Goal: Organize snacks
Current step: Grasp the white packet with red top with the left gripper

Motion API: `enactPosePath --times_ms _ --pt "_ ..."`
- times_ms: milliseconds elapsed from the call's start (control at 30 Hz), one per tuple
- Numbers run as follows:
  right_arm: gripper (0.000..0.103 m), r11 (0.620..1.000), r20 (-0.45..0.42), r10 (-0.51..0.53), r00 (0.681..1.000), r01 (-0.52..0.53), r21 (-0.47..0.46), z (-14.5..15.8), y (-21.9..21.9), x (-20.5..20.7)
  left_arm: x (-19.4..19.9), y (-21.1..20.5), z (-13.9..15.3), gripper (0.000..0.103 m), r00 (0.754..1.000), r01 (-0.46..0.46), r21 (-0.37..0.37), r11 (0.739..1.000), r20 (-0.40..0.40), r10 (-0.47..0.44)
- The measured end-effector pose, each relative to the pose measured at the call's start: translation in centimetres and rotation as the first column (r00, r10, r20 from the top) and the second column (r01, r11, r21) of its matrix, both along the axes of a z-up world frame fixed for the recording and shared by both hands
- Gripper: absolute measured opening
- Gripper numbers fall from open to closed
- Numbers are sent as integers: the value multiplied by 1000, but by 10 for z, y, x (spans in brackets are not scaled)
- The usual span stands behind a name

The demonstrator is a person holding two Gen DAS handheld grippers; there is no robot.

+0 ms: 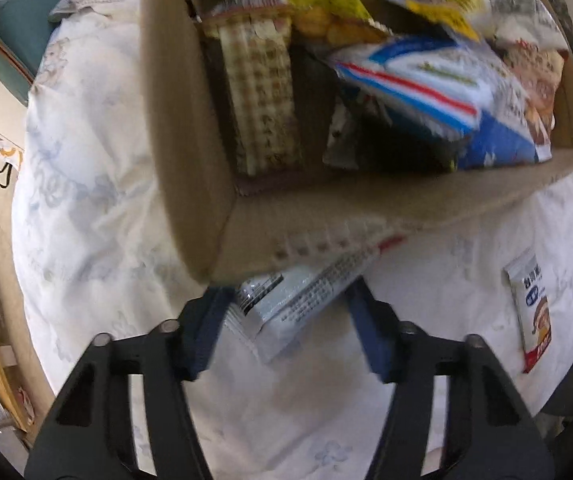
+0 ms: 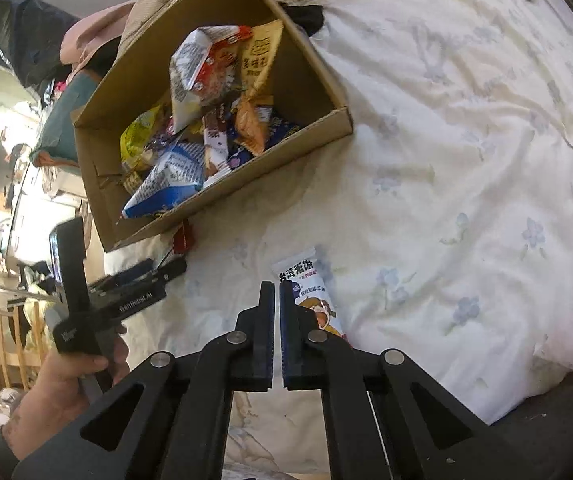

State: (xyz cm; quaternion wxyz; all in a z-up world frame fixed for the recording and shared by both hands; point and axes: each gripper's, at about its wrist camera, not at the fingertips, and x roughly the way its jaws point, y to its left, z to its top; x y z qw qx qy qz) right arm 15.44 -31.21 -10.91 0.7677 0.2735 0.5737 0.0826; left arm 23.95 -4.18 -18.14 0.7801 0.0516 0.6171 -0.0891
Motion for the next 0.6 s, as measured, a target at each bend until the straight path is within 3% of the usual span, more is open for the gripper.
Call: enactPosePath --times_ms 33,67,167,400,600 --pt "3 1000 -3 -3 1000 3 2 0 -1 0 -3 -3 0 30 1000 12 -1 1000 -8 -12" --pt "3 1000 -3 -6 1000 6 2 0 -1 0 -5 -4 -1 21 1000 21 1 1000 -12 -21" --pt "3 1000 6 -9 1000 9 -10 1 -1 1 -17 -8 1 14 999 46 -9 999 -26 -47" --pt "3 1000 28 -29 999 29 8 8 -6 1 -64 -20 2 12 993 50 -79 996 -101 -58" --pt "3 999 35 -40 999 38 34 12 -8 -4 -94 -12 6 11 989 -68 -177 982 -143 43"
